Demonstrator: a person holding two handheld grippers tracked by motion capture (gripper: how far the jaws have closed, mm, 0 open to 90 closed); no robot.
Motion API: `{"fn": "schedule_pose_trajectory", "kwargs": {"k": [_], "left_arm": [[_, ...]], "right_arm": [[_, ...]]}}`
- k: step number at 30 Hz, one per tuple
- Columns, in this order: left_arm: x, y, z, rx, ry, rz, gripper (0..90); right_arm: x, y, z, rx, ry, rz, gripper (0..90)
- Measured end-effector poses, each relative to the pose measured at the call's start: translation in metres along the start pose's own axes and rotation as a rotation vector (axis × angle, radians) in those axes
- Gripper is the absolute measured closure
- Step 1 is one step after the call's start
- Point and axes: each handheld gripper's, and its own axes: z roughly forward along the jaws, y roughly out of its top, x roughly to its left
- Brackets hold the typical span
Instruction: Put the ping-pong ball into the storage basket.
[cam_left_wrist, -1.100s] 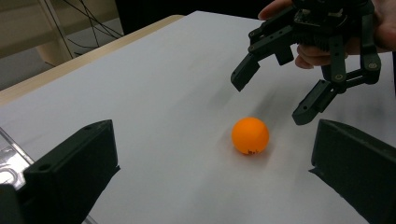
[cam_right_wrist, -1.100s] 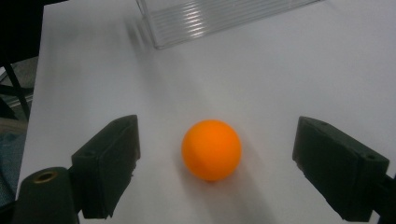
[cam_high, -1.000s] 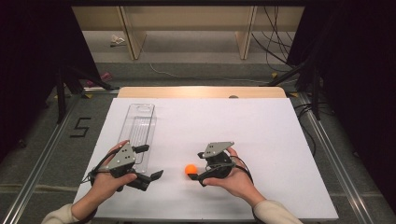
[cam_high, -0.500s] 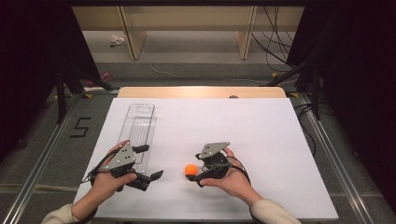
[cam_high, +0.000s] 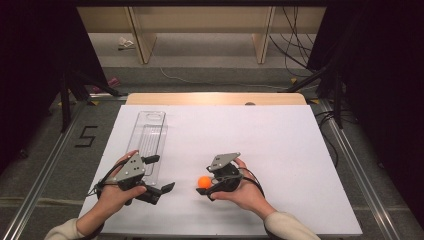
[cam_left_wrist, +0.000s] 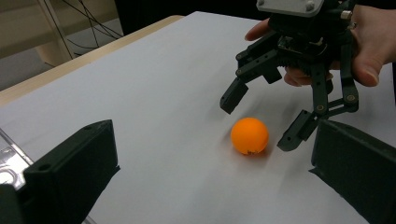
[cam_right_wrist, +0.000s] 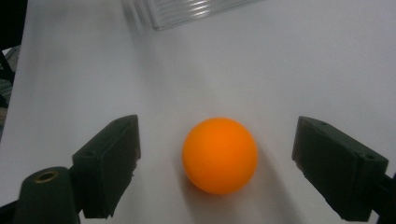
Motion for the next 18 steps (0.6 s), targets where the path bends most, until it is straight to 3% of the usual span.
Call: {"fn": "schedule_pose_trajectory", "kwargs": {"k": [18], "left_arm": [[0.000,0.000,0.000,-0.001,-0.001,0.000,0.0]], "right_arm": [[-0.002,-0.002,0.012,0.038,-0.002,0.004,20.9]]}}
